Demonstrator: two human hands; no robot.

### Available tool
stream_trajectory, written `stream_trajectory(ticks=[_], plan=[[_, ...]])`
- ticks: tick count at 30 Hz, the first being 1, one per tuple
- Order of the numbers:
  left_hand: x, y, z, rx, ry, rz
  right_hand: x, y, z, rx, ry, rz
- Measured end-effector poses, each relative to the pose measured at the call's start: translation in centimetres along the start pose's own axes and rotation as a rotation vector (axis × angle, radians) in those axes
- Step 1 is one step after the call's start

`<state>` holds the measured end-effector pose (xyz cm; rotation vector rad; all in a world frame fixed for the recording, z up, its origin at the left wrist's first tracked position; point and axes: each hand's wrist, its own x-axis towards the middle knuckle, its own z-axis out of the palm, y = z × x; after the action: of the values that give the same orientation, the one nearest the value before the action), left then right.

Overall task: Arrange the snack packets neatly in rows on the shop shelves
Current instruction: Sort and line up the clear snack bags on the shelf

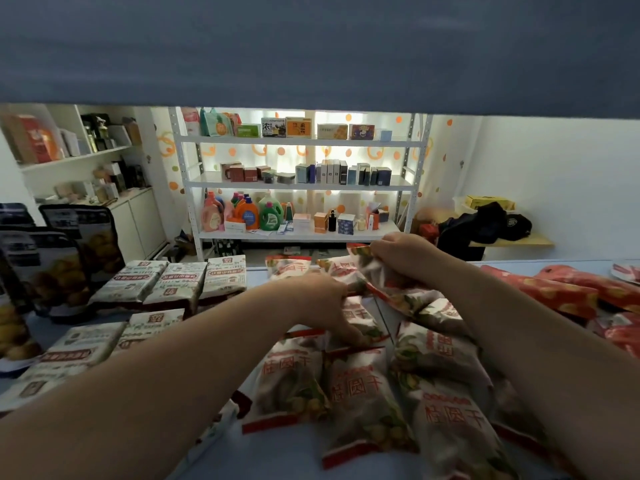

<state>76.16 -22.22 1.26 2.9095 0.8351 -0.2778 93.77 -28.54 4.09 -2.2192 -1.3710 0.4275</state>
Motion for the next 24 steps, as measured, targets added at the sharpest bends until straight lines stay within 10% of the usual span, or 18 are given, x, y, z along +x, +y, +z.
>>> stream_trajectory(ticks=[11,21,24], plan=[[-2.9,-4.1,-4.6,-0.352,0.216,-0.044,-1.6,-0.4,-0.1,0.167,0.237,-0.048],[-3.4,-8.8,-2.2,-0.146,-0.072,-0.147,-2.9,-0.7,5.9,-0.39,-0.029,-0.09],[-3.0,-9.0,-2.9,-0.183,0.051,-0.116,-3.1,-0.7,5.1,-0.552,0.128,-0.24]])
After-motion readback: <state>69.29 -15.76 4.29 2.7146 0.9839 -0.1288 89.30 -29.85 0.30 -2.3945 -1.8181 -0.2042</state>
